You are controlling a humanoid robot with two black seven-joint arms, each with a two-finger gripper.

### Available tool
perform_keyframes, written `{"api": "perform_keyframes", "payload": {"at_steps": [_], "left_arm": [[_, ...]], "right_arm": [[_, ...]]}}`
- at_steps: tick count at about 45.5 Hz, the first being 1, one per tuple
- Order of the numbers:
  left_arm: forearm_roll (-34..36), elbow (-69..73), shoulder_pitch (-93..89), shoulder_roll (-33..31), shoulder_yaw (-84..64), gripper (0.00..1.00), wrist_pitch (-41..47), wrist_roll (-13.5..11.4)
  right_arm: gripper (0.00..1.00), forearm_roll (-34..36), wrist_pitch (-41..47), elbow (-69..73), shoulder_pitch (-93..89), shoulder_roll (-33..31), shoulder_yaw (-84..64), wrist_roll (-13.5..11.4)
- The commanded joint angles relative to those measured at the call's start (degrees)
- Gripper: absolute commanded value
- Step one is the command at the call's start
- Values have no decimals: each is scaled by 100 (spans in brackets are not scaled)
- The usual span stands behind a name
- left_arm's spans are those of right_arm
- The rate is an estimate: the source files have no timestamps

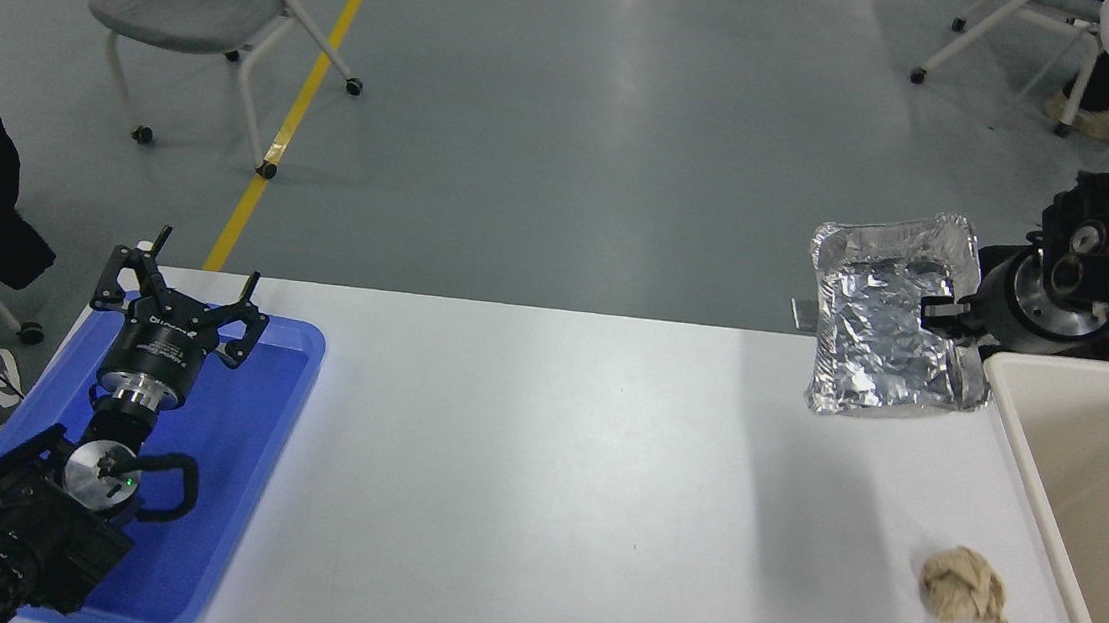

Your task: Pick up foil plate and place in dustbin

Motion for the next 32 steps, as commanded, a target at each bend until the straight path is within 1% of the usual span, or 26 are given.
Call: {"api": "perform_keyframes", "payload": {"at_steps": [1, 13, 19, 27, 29, 32], "left_arm": [[0, -1, -1, 0, 0, 100, 0, 0], [0, 16, -1, 0, 0, 100, 0, 0], [-9, -1, 8, 0, -8, 100, 0, -9], [-9, -1, 8, 9, 0, 100, 0, -9], [-9, -1, 8, 9, 0, 100, 0, -9], [-9, 16, 8, 9, 0, 100, 0, -9]], "right_arm": [[0, 73, 285, 624, 1208, 31, -564, -1], [0, 29, 391, 607, 1375, -39, -775, 8], [0, -76, 602, 238, 1296, -478, -1030, 8], [0, -893, 663, -350, 901, -1391, -1215, 87], [0, -1174, 698, -622, 726, -1602, -1198, 131], [0, -1560, 760, -1044, 418, -1858, -1145, 271]]}}
